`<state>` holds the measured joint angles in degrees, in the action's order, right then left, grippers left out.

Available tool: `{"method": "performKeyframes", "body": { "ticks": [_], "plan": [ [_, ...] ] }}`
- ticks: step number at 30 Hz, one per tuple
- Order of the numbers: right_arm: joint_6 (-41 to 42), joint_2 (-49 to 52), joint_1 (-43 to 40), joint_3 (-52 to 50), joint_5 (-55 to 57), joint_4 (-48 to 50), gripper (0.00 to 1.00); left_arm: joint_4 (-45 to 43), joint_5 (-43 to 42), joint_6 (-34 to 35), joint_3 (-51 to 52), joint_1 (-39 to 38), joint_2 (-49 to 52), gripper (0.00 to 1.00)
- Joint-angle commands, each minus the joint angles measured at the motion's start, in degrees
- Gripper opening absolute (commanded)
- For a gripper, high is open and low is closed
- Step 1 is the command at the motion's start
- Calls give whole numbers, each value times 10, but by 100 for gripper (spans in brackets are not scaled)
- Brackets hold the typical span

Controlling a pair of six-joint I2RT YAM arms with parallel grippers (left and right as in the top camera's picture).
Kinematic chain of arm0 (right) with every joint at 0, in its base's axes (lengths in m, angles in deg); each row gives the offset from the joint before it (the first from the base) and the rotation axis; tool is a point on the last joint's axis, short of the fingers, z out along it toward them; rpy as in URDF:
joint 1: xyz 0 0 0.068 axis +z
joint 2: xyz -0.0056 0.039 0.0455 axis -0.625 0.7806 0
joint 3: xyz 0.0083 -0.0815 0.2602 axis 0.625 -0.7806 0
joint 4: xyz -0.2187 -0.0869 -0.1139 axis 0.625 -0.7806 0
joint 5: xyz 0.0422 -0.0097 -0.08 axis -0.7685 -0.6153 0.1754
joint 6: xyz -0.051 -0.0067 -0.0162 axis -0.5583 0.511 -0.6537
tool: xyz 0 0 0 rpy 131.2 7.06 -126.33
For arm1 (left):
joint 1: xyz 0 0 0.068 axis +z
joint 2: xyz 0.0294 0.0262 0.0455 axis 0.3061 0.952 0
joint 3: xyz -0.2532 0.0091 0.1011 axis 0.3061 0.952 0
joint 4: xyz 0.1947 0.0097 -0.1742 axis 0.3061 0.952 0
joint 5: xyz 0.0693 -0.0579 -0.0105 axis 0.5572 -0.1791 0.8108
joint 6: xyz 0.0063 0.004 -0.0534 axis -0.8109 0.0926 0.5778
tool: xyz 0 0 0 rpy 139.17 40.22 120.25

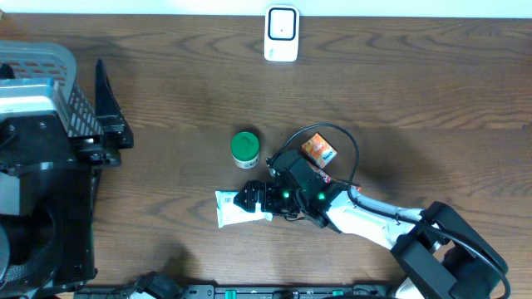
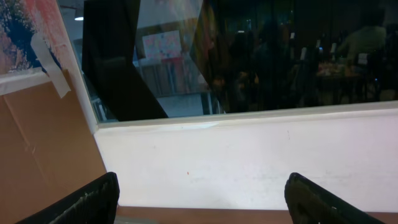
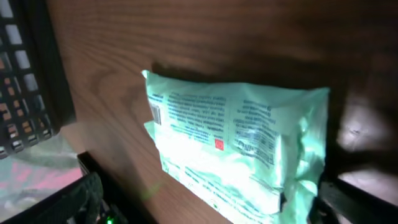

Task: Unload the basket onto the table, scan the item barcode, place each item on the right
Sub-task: 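Grasp the mint-green wipes pack with the right gripper, then lift the wipes pack with the right gripper and hold it under the scanner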

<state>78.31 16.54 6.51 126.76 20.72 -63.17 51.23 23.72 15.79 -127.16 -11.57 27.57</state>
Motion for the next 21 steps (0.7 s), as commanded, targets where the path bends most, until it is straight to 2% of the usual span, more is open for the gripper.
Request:
{"method": "performKeyframes", "body": {
  "ticks": [1,2,4,6,8,12,16,21],
  "plan": [
    [1,47,-1,-37,8,-34,79,-3,-3,-9,2,2,-10,86],
    [0,50,-2,-37,7,-34,70,-3,-3,-9,2,2,-12,85],
    [0,60,-2,-37,5,-23,45,-3,-4,-9,2,2,-18,85],
    [-8,73,-2,-37,-14,8,30,-3,-4,-9,2,2,-24,85],
    [-7,88,-2,-35,-29,41,2,-3,-4,-9,2,2,-31,85],
    [-6,95,-2,-32,-29,60,1,-3,-6,-9,2,2,-43,85],
    [-33,55,-6,-32,-27,62,1,-3,-6,-9,2,2,-54,85],
    [-99,-96,-6,-32,-73,40,1,-1,-5,-9,2,2,-69,85]
  ]
}}
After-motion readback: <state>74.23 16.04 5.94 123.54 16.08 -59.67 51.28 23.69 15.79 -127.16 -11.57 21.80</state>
